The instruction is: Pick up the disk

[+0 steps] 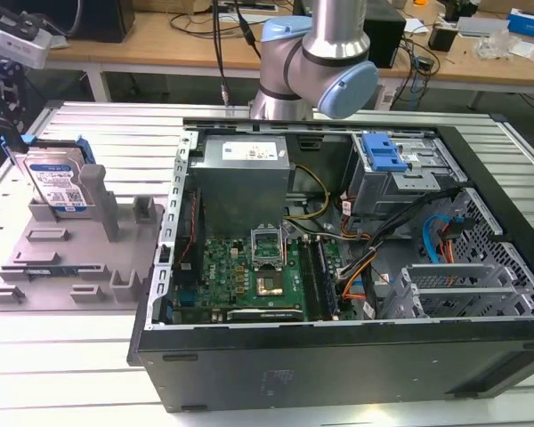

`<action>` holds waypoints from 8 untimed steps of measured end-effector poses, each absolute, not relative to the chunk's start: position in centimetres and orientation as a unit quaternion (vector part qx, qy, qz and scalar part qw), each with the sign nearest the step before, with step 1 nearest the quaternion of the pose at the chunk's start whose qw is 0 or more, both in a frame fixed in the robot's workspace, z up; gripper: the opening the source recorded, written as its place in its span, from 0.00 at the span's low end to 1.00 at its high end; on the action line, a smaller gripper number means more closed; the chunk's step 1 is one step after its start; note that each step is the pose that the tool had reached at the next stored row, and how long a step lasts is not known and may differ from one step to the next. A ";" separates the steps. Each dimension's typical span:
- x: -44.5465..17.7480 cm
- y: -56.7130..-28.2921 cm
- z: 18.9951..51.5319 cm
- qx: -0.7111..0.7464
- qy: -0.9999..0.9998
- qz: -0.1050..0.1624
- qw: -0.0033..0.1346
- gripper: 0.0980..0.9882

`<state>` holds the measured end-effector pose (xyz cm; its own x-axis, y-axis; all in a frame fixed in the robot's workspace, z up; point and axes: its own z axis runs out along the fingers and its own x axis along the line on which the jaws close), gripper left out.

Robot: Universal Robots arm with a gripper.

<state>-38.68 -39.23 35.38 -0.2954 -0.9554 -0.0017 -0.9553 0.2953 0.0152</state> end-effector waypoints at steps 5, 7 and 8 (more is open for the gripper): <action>-38.7 -39.2 35.3 0.626 -0.780 0.001 -0.004 0.50; -38.7 -39.2 35.3 0.627 -0.779 0.001 -0.004 0.50; -38.7 -39.2 35.3 0.627 -0.779 0.001 -0.004 0.50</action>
